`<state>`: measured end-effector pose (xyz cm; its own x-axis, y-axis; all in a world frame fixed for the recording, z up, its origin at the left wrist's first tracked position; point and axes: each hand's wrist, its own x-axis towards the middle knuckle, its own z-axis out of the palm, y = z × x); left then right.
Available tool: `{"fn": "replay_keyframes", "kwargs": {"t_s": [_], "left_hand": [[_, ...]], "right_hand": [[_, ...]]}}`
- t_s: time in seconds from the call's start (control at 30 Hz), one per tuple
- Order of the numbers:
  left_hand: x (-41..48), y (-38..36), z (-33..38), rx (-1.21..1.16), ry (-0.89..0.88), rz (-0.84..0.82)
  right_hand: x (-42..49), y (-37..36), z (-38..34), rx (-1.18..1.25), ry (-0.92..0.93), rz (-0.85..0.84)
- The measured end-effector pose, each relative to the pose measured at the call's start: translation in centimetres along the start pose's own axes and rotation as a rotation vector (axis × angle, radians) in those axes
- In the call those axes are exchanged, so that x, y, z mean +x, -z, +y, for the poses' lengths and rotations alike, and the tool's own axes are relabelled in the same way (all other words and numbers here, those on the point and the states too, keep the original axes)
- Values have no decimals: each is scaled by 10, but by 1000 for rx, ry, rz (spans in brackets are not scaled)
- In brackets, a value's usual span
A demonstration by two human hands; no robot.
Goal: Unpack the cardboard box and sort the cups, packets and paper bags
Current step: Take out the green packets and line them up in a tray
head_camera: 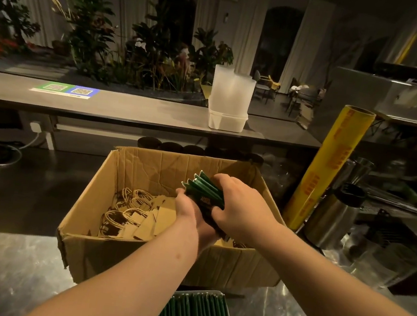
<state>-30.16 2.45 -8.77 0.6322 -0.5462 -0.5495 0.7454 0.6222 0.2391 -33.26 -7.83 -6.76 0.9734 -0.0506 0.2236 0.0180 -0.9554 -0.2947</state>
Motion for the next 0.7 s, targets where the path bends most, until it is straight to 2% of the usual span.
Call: {"fn": "replay_keyframes", "kwargs": {"t_s": [0.13,0.33,0.5,0.63,0.7], "left_hand": [[13,3,-5,7,-22,29],[12,12,-20,81,-44,37],[31,46,-36,314,-14,-57],[38,84,-50,648,46,-125],[43,106,-53,1126,-50,-105]], "right_hand": [[11,8,-6,-55,-73,-186],[10,5,-13,-191,-82,-191],[-23,-1,5,-148,-172,-214],[-53,1,30,-107,-276,-243],[-69,-2,45,-96,-326,-300]]}}
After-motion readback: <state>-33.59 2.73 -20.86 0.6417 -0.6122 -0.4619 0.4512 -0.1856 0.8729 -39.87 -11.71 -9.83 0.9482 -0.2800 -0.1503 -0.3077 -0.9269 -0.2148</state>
